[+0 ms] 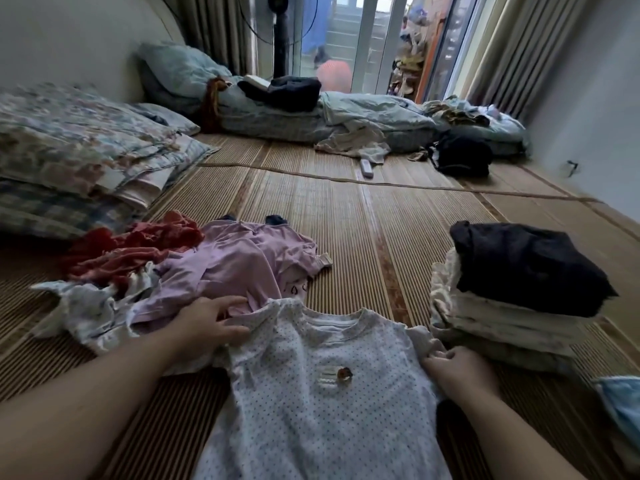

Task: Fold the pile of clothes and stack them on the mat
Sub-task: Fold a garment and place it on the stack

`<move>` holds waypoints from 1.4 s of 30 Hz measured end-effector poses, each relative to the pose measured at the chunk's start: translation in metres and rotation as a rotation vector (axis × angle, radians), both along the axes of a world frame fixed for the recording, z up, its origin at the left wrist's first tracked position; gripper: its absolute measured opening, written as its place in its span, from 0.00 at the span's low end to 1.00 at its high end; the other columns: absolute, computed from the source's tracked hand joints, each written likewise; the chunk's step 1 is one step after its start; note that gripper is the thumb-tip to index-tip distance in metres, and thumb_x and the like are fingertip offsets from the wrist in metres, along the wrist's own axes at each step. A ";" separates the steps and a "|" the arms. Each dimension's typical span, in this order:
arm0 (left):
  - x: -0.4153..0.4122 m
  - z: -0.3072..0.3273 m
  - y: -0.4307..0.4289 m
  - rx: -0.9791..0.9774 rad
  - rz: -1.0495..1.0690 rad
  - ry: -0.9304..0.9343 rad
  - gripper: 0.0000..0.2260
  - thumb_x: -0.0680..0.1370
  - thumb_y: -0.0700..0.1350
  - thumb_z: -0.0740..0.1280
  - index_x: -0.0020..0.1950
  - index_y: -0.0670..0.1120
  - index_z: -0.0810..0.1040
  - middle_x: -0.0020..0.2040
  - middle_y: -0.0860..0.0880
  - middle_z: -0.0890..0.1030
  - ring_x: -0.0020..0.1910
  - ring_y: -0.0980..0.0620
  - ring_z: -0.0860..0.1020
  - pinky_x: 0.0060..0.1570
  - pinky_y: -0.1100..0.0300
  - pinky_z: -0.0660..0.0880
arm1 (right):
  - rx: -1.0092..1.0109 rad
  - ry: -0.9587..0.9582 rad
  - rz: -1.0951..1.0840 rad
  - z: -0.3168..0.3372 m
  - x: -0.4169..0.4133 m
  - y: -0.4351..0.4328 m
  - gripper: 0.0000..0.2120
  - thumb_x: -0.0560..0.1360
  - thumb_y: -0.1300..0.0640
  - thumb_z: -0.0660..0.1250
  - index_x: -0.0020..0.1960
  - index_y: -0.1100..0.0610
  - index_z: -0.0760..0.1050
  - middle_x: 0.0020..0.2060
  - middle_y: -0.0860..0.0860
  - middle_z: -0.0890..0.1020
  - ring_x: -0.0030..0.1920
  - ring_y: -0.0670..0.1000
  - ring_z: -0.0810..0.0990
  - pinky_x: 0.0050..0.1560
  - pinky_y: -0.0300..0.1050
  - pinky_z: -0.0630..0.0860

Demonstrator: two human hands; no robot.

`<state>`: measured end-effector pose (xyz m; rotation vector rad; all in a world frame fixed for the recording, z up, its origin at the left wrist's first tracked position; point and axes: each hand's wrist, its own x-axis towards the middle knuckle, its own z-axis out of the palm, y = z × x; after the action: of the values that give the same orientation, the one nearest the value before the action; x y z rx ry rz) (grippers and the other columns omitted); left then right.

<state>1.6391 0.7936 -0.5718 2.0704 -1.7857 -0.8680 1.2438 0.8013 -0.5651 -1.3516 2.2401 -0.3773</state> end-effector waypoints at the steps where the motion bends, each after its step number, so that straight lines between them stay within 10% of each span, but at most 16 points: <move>1: -0.004 -0.004 -0.001 0.011 -0.009 -0.103 0.37 0.58 0.73 0.69 0.66 0.64 0.71 0.60 0.48 0.76 0.59 0.46 0.74 0.62 0.51 0.73 | -0.021 -0.028 0.006 0.002 0.002 0.002 0.14 0.66 0.45 0.73 0.38 0.55 0.75 0.35 0.52 0.80 0.37 0.53 0.78 0.33 0.43 0.68; 5: -0.020 -0.004 0.000 0.050 0.066 -0.379 0.23 0.63 0.68 0.65 0.52 0.58 0.76 0.57 0.45 0.74 0.57 0.42 0.72 0.55 0.53 0.70 | -0.155 -0.143 -0.019 0.003 0.000 0.011 0.10 0.69 0.50 0.71 0.40 0.57 0.75 0.35 0.54 0.80 0.37 0.54 0.78 0.38 0.47 0.71; 12: -0.014 0.037 0.013 -0.219 0.281 0.197 0.14 0.62 0.56 0.64 0.27 0.46 0.71 0.27 0.49 0.71 0.30 0.48 0.70 0.32 0.58 0.62 | -0.230 -0.690 -0.255 0.024 -0.005 0.018 0.04 0.73 0.66 0.67 0.42 0.58 0.76 0.39 0.57 0.79 0.39 0.57 0.78 0.38 0.45 0.74; 18: -0.026 0.075 0.023 -0.151 0.276 0.130 0.15 0.72 0.56 0.68 0.36 0.45 0.78 0.35 0.45 0.78 0.35 0.48 0.74 0.34 0.58 0.67 | -0.345 -0.455 -0.136 0.030 0.019 0.017 0.06 0.71 0.63 0.69 0.48 0.62 0.78 0.41 0.59 0.80 0.40 0.56 0.79 0.40 0.50 0.76; 23: -0.087 0.085 0.022 0.290 0.135 0.629 0.16 0.79 0.56 0.62 0.55 0.44 0.76 0.46 0.41 0.82 0.36 0.47 0.79 0.29 0.61 0.73 | -0.040 -0.731 0.251 0.052 0.056 0.019 0.09 0.74 0.57 0.71 0.49 0.62 0.77 0.44 0.61 0.81 0.41 0.55 0.82 0.36 0.45 0.77; 30: -0.085 0.033 -0.002 0.070 0.083 0.005 0.11 0.73 0.53 0.70 0.43 0.45 0.82 0.42 0.46 0.83 0.43 0.47 0.81 0.44 0.56 0.77 | -0.034 -0.305 0.087 0.015 0.033 -0.007 0.11 0.71 0.50 0.72 0.46 0.57 0.77 0.37 0.52 0.81 0.37 0.52 0.78 0.36 0.45 0.74; 37: -0.090 0.024 -0.023 0.113 0.130 0.109 0.12 0.65 0.47 0.74 0.46 0.44 0.84 0.44 0.45 0.84 0.44 0.46 0.81 0.49 0.53 0.79 | 0.074 -0.298 0.202 0.013 0.038 -0.031 0.05 0.69 0.58 0.73 0.42 0.60 0.81 0.37 0.55 0.82 0.38 0.51 0.79 0.37 0.43 0.75; 42: -0.093 0.051 -0.048 0.051 0.145 0.297 0.04 0.75 0.38 0.68 0.49 0.44 0.79 0.42 0.45 0.80 0.37 0.49 0.78 0.28 0.60 0.73 | -0.083 -0.503 0.145 0.035 0.030 -0.058 0.03 0.72 0.64 0.69 0.45 0.61 0.78 0.36 0.58 0.80 0.31 0.53 0.77 0.28 0.44 0.73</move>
<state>1.5465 0.7457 -0.5208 1.9508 -1.4554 -1.1215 1.2740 0.7434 -0.5296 -1.2784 1.7208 -0.6796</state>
